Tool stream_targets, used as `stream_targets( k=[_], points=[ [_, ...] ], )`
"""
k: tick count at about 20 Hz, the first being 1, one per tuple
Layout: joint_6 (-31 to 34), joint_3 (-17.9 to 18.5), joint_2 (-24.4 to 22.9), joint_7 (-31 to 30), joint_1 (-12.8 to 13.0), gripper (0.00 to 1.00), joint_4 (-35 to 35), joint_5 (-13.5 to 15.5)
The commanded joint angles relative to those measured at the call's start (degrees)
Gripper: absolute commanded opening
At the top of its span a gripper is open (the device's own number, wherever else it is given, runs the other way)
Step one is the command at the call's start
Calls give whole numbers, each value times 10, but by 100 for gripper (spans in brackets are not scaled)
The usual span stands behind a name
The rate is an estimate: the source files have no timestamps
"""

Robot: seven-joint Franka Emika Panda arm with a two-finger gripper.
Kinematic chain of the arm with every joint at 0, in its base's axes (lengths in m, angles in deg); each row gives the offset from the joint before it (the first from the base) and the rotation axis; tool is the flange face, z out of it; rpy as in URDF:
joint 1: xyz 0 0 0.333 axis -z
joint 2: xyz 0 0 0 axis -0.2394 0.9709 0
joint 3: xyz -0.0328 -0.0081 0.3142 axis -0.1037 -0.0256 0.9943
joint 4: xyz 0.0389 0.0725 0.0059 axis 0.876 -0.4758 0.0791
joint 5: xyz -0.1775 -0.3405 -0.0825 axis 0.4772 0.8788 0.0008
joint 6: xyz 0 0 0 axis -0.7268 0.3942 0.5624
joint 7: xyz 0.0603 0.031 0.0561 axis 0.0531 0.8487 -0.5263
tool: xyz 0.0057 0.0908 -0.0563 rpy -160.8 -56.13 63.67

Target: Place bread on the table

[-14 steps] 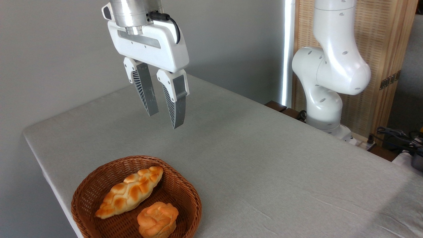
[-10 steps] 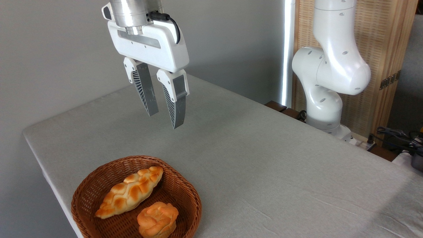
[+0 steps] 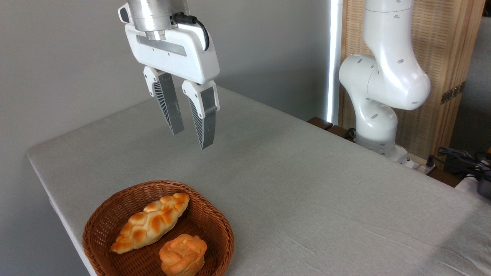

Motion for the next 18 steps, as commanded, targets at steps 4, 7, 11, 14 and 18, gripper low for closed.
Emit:
stream_targets(
  k=[4, 7, 11, 14, 18],
  points=[
    [10, 4, -1, 4, 1, 100, 7, 1],
    [10, 4, 0, 4, 0, 100, 7, 0],
    [10, 4, 2, 4, 0, 100, 8, -2],
    [1, 5, 3, 3, 0, 100, 6, 2],
    [-23, 12, 10, 0, -1, 100, -1, 6]
  ],
)
